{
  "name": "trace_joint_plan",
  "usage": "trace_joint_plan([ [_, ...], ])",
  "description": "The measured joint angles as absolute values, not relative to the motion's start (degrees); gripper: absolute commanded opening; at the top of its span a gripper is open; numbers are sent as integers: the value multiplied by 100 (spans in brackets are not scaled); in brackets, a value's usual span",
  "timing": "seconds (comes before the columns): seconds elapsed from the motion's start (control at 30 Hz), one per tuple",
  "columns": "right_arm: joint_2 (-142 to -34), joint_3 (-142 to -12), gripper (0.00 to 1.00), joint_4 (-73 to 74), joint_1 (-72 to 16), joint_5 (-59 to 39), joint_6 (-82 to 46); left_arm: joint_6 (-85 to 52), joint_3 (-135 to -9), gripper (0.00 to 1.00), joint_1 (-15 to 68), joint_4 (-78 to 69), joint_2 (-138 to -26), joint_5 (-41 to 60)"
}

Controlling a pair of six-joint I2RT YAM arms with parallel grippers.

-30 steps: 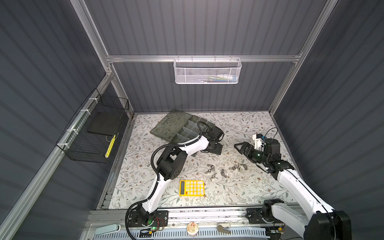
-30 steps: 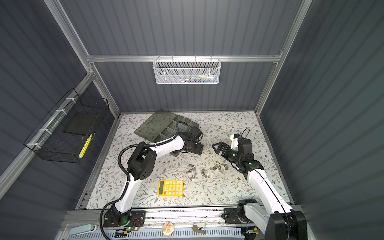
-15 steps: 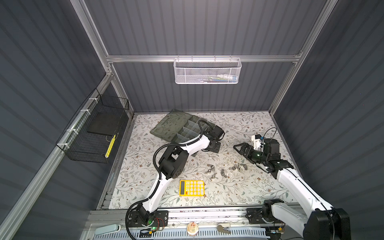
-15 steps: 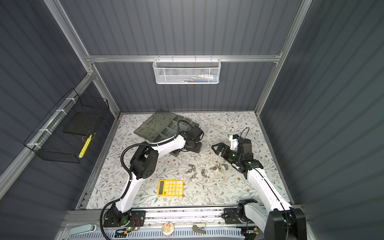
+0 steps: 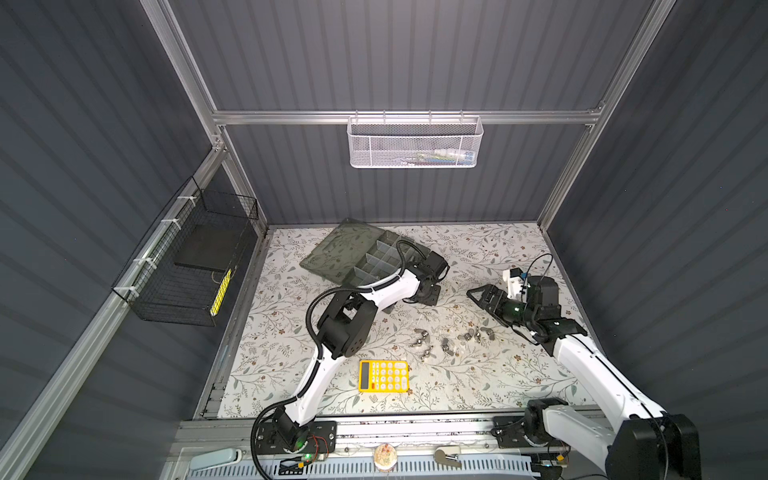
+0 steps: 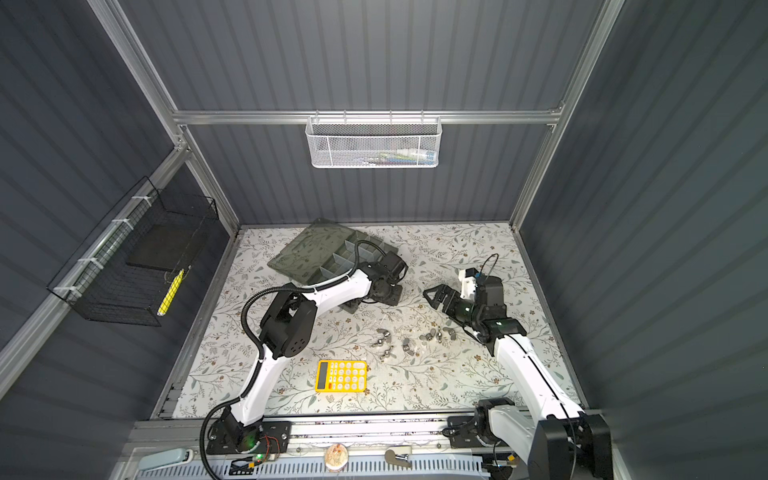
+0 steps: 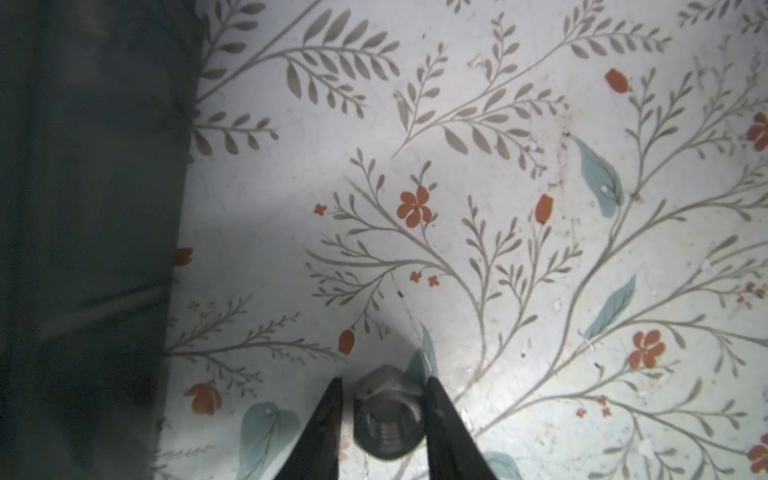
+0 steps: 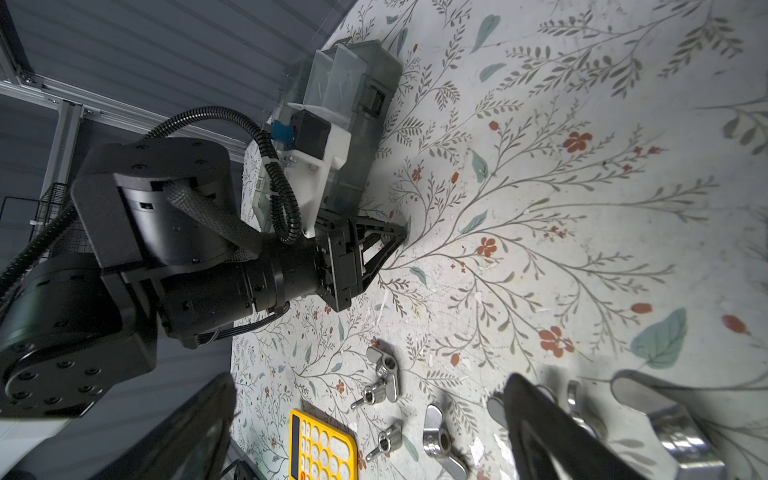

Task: Sort the screws and nuts into containers
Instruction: 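Close the left gripper on the dark nut beside the organizer, then lift the dark nut over an organizer compartment with the left gripper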

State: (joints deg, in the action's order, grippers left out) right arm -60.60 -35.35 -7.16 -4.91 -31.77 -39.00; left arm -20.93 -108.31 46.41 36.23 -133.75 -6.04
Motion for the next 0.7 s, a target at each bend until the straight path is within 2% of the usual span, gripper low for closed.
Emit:
trace_joint_plan([
  [0.2,-6158,-3538,99,-639,-491,-3183,-4012,-2095,-10676,22,4641,3509,-13297,-578],
  [0.7,-6167,-3710,99,-556,-491,-3317,-4121,-2239,-10569,20,4567,3544,-13168,279],
])
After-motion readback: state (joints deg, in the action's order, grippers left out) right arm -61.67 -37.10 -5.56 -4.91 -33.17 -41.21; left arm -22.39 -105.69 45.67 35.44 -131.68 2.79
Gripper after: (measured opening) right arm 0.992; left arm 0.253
